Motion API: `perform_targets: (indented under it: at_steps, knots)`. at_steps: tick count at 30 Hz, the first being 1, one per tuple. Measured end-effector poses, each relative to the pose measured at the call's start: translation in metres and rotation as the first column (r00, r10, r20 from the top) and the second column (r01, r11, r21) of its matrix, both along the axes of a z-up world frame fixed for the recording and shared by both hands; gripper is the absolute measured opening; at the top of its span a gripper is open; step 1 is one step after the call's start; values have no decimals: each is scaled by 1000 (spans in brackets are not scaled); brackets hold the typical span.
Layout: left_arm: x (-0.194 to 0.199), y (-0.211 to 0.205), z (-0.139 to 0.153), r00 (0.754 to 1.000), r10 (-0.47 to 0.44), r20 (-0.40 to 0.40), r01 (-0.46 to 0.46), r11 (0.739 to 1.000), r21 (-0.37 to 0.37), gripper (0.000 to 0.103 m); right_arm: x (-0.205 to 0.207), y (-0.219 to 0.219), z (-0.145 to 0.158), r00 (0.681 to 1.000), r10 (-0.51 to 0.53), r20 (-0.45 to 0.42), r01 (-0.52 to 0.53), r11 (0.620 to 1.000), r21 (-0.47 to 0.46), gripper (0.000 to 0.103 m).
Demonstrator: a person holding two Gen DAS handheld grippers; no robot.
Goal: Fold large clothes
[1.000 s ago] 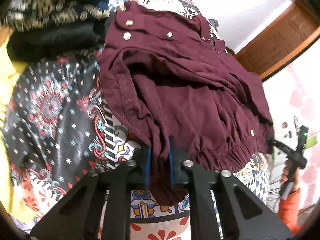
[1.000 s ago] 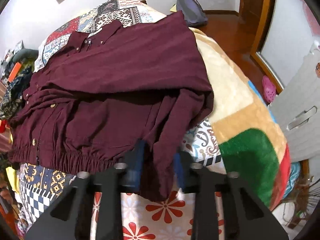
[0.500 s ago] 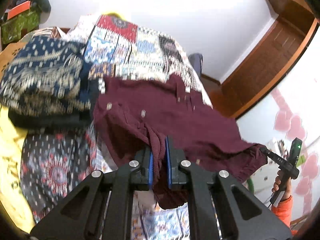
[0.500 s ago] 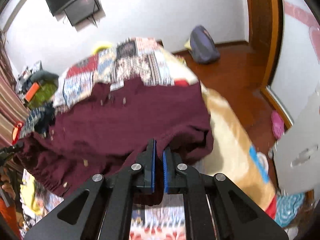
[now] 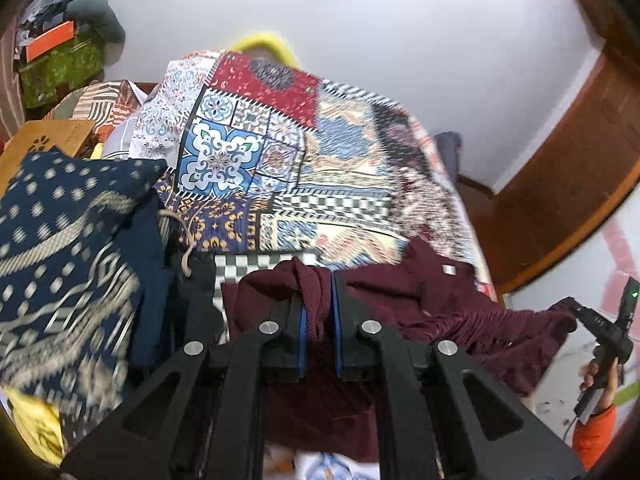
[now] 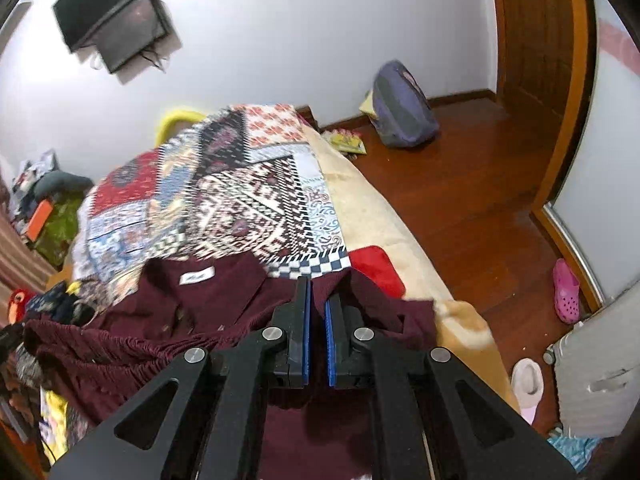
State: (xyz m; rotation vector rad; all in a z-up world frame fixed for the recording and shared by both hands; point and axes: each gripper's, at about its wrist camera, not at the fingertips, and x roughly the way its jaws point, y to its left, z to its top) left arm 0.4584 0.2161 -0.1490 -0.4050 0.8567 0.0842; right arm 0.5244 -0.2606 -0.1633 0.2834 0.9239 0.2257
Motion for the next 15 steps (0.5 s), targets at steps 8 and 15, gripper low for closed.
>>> perform_targets:
  at_steps: [8, 15]
  knots:
    - [64, -1, -67, 990, 12, -142, 0, 996, 86, 10, 52, 17, -67, 991, -36, -129, 32, 999, -39, 5]
    - [65, -13, -64, 981, -53, -184, 83, 984, 160, 15, 48, 34, -65, 990, 32, -138, -57, 981, -183, 12]
